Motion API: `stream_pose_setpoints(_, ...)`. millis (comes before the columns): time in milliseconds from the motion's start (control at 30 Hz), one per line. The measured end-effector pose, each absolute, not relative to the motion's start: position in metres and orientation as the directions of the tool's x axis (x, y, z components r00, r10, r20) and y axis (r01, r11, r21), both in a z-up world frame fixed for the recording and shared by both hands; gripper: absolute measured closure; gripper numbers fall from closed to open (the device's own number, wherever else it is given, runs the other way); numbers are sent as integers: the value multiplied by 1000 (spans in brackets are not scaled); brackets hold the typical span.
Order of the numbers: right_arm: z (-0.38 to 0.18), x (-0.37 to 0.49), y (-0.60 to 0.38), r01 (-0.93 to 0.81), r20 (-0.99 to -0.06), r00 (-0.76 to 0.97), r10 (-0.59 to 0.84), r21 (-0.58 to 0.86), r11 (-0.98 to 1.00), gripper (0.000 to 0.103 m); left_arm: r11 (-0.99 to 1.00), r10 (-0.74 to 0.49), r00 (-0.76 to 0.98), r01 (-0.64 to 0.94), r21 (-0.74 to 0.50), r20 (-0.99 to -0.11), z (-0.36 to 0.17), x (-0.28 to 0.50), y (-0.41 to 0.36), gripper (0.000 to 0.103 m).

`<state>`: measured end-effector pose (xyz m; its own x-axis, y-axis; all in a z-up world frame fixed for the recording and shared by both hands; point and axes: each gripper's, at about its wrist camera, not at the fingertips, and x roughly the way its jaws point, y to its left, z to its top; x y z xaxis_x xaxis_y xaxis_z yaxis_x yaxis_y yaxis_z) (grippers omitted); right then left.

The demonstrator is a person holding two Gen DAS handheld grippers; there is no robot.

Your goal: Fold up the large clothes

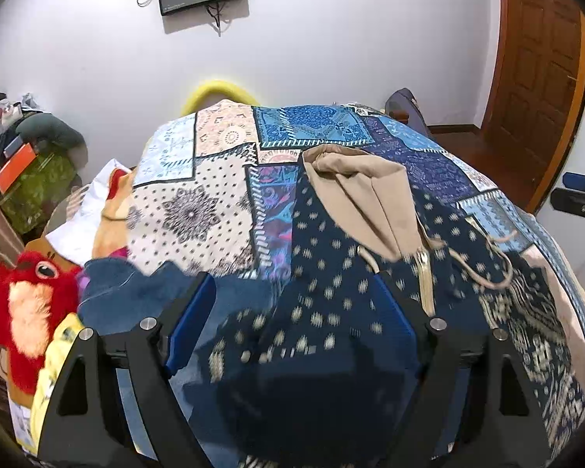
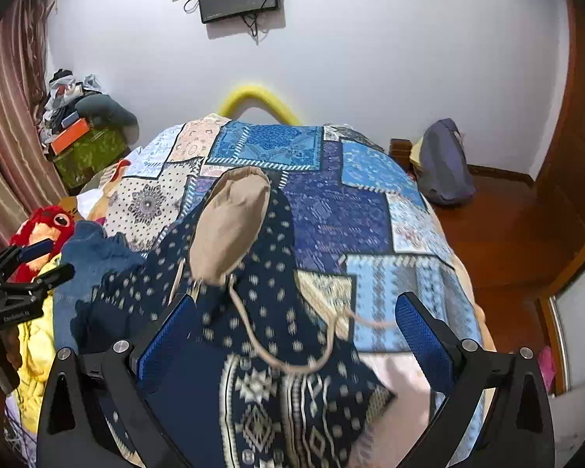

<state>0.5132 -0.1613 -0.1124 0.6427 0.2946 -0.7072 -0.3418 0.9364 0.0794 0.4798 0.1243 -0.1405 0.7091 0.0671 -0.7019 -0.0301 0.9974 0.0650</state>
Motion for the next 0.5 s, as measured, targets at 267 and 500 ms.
stream_pose_setpoints(267,-164,591,-124,-333,-777,559,290,110,936,1,997,24,626,-70,-26,-780,-187,558,131,19)
stream_pose_setpoints(500,-222,647,-102,-312,-845,456,280,143,939,1,984,-14,540,-144,-109,-841,-234,612,141,19)
